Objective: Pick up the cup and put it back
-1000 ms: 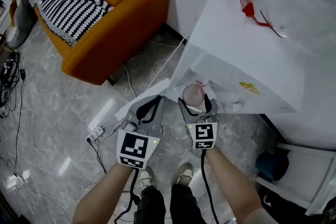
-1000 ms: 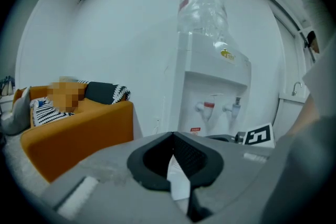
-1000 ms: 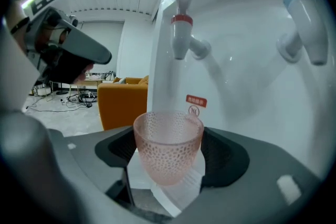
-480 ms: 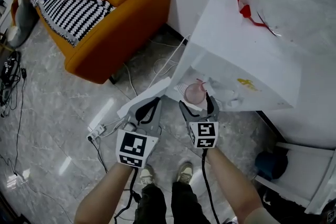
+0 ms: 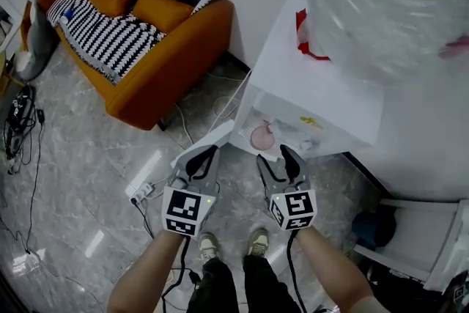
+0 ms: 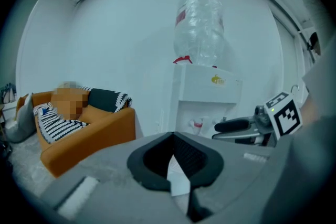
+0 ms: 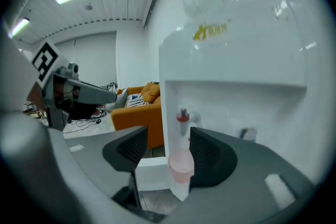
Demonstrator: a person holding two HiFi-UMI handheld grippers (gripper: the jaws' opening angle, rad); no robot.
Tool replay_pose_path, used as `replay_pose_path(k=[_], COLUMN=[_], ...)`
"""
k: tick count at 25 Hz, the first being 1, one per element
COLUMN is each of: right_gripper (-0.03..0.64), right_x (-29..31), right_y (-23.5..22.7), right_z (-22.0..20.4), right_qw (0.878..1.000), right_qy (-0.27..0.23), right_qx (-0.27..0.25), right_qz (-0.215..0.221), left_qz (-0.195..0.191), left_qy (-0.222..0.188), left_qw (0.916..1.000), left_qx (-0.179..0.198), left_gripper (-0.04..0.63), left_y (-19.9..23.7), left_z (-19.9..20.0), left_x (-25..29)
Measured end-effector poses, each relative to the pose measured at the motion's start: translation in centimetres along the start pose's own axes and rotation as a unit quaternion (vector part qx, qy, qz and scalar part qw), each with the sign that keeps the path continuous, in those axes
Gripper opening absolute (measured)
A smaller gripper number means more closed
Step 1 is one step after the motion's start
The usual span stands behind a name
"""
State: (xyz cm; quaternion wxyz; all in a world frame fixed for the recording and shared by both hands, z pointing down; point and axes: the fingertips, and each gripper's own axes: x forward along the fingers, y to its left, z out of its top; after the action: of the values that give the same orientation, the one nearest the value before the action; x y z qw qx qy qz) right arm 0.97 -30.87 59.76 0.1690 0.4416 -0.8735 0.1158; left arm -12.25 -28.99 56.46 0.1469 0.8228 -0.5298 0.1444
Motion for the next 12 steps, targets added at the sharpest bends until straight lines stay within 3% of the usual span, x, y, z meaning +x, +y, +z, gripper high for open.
replay_pose_path(k=[12], right_gripper=[0.162], right_x=[-12.1], right_y=[4.5], right_z=[16.1], right_qw=[0.997], right_qy=[-0.066], right_qx=[-0.001], right_qz=[0.03], left_qz=[-0.034], left_qy=[-0.033], left_qw=[0.9972], left_qx=[0.058], left_gripper=[0.003], left_y=[-4.6], left_z=[11.1], left_x=[-7.9])
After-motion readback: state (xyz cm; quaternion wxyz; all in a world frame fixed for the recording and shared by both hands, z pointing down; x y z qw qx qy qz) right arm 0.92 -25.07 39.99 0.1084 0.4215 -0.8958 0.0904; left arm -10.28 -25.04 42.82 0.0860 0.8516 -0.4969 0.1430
